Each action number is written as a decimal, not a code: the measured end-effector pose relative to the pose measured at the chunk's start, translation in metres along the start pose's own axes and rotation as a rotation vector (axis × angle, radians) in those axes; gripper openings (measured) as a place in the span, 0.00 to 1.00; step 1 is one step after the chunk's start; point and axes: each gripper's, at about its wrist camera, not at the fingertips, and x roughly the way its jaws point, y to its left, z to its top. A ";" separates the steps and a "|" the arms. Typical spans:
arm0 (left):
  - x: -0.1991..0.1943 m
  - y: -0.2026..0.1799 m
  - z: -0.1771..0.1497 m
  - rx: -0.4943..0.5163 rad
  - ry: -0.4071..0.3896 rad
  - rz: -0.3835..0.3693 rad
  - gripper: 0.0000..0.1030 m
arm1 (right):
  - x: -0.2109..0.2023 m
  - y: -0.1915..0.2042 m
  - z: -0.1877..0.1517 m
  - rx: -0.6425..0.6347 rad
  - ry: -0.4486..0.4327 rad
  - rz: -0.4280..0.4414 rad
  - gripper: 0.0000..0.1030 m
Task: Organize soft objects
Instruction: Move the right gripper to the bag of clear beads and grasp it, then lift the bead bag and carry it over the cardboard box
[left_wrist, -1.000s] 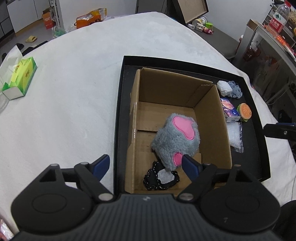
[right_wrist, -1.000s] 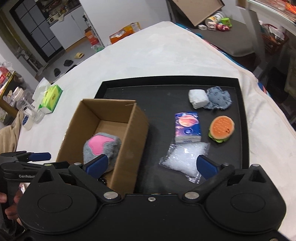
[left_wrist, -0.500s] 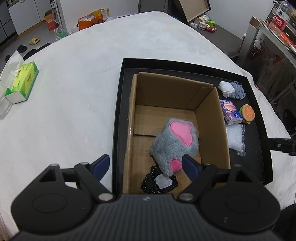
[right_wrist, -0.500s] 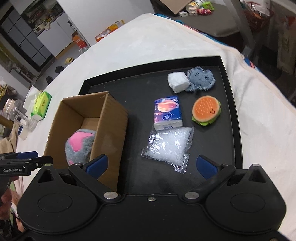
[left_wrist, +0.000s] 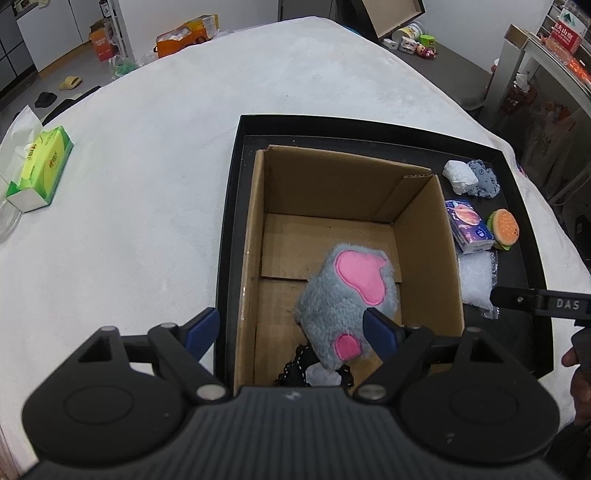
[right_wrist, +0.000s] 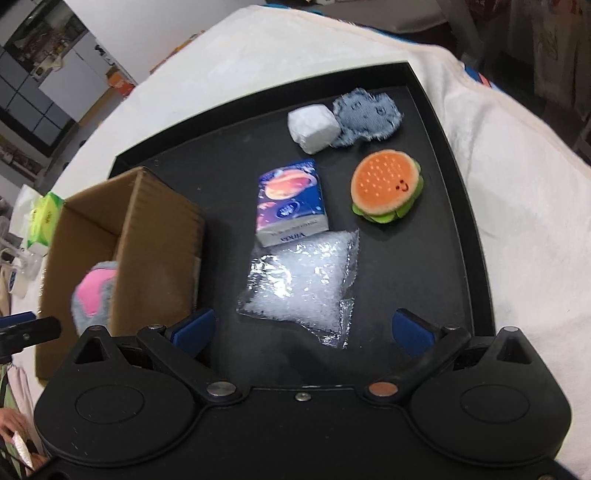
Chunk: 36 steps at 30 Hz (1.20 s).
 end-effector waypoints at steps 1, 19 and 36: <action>0.001 0.000 0.001 0.001 0.000 0.001 0.81 | 0.003 0.000 0.000 0.008 0.003 -0.001 1.00; 0.024 -0.003 0.004 0.001 0.025 0.002 0.81 | 0.046 0.009 0.010 0.059 -0.003 -0.037 0.90; 0.023 0.000 -0.001 -0.025 -0.006 -0.026 0.76 | 0.032 0.017 0.012 0.012 -0.005 -0.030 0.27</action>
